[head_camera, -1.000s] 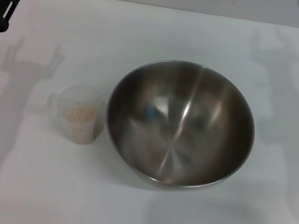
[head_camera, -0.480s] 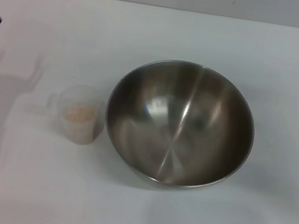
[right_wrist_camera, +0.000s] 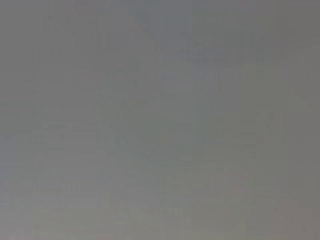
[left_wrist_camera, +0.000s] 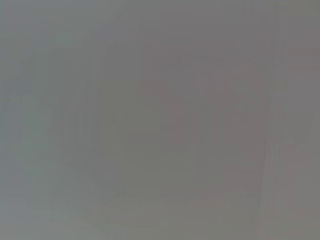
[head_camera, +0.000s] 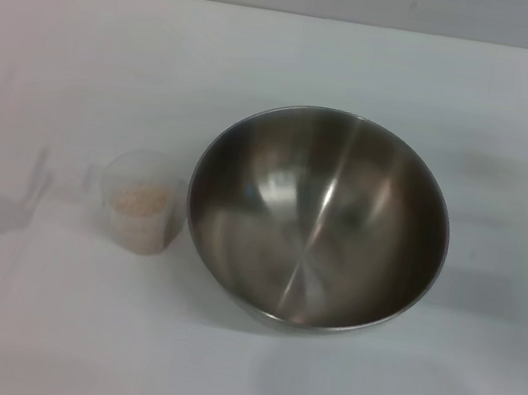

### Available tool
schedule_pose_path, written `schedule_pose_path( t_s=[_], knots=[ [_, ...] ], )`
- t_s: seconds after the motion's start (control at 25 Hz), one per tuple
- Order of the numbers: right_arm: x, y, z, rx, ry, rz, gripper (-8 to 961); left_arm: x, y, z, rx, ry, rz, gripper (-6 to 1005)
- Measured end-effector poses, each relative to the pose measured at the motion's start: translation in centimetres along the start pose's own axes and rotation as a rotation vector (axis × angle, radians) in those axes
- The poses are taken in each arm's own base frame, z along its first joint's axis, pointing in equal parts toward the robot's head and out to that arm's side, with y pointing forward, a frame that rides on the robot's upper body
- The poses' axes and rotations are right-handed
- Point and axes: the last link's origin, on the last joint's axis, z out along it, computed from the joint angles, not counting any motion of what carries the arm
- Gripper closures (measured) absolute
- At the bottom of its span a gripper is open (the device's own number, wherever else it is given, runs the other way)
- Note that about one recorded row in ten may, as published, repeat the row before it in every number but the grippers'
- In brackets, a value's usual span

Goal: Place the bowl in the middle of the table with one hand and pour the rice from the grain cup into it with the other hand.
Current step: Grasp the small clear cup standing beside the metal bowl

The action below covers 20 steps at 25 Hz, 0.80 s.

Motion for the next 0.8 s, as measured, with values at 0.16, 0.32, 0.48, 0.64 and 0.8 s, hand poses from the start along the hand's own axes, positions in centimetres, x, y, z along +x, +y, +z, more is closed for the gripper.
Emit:
schedule_pose_path(
  t_s=[0.16, 0.32, 0.48, 0.64, 0.8],
  knots=[
    [0.0, 0.1, 0.4, -0.01, 0.003, -0.009, 466, -0.7, 1.3, -2.2, -0.082, -0.054, -0.003, 276],
    [0.1, 0.3, 1.0, -0.022, 0.016, -0.014, 466, -1.2, 2.1, -3.0, -0.144, -0.095, -0.002, 278],
    [0.1, 0.4, 1.3, -0.028, 0.017, -0.016, 466, -2.1, 2.8, -3.5, -0.2, -0.163, 0.001, 279],
    [0.1, 0.3, 1.3, -0.03, 0.018, -0.019, 466, -2.8, 3.1, -3.4, -0.211, -0.205, 0.002, 281],
    [0.2, 0.2, 1.2, -0.028, 0.021, -0.023, 466, -3.1, 3.3, -3.1, -0.221, -0.223, 0.002, 283]
  ],
)
